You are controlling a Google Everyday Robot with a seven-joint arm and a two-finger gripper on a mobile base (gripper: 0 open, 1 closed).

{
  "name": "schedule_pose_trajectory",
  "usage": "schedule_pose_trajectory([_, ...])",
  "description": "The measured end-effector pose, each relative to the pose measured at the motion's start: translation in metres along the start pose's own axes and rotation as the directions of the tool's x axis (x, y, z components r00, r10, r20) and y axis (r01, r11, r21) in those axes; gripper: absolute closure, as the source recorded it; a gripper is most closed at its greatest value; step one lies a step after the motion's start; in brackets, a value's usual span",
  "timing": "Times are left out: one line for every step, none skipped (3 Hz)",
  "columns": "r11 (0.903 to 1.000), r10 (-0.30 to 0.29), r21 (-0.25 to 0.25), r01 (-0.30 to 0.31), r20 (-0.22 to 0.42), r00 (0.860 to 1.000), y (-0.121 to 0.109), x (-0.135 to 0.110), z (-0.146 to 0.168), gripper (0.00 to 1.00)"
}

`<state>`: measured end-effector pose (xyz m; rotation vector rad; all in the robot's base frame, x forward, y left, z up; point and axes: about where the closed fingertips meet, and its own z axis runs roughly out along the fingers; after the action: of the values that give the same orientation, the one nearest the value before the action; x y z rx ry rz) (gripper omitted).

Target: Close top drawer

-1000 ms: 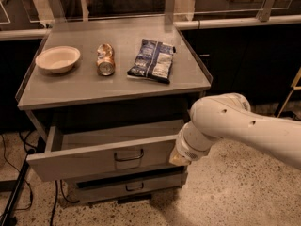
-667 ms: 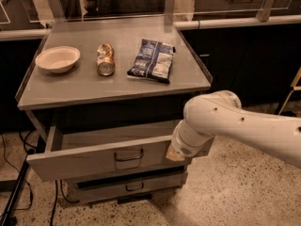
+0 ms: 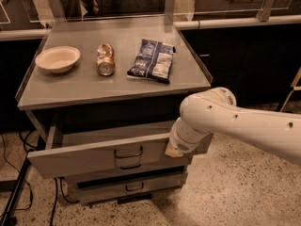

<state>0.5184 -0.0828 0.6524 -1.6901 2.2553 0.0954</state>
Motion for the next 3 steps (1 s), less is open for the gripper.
schedule_pose_trajectory([1.0000,0.000,0.000,0.000,0.000,1.000,0.0000,0.0000,0.0000,0.58])
schedule_pose_trajectory([1.0000,0.000,0.000,0.000,0.000,1.000,0.0000,0.0000,0.0000,0.34])
schedule_pose_trajectory([1.0000,0.000,0.000,0.000,0.000,1.000,0.0000,0.0000,0.0000,0.12])
